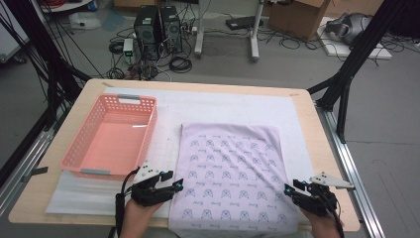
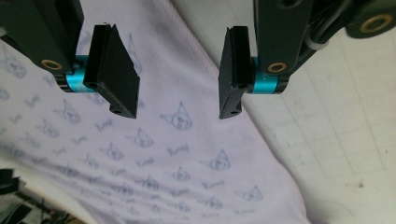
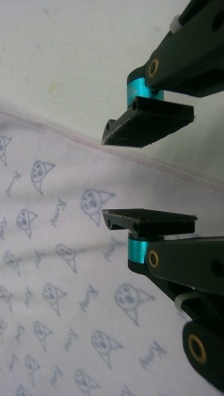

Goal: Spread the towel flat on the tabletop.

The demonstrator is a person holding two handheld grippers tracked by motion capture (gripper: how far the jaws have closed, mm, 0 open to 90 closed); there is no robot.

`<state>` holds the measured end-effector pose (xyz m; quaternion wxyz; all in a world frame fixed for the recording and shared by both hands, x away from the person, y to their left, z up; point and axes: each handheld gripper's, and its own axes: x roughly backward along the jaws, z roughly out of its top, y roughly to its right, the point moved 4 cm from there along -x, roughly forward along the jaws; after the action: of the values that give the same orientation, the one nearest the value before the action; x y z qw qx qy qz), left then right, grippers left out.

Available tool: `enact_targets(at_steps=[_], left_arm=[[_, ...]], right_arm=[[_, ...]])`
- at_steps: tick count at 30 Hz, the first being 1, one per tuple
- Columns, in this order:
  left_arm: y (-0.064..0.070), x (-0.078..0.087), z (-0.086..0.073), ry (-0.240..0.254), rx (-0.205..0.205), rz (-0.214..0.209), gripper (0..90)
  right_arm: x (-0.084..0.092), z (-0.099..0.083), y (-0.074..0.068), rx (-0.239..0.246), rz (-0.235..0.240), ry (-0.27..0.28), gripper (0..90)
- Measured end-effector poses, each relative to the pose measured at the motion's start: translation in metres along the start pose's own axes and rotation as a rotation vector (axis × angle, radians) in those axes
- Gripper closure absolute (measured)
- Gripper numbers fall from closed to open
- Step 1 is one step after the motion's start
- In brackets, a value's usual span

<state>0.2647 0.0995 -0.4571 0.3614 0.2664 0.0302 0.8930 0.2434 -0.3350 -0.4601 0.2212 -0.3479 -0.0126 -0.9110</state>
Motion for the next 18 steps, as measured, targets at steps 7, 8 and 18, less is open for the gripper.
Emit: enact_targets(at_steps=[7,8,18], left_arm=[[-0.015,-0.016,0.004,-0.044,-0.011,0.018,46.1],[-0.017,-0.020,0.006,-0.049,-0.014,0.017,45.8],[-0.037,-0.054,0.026,-0.029,-0.006,0.051,43.9]], right_arm=[[-0.014,0.003,0.006,-0.011,-0.006,-0.020,56.5],[-0.015,0.006,0.006,-0.003,-0.010,-0.019,56.5],[-0.048,0.037,0.020,-0.009,-0.015,-0.016,57.9]])
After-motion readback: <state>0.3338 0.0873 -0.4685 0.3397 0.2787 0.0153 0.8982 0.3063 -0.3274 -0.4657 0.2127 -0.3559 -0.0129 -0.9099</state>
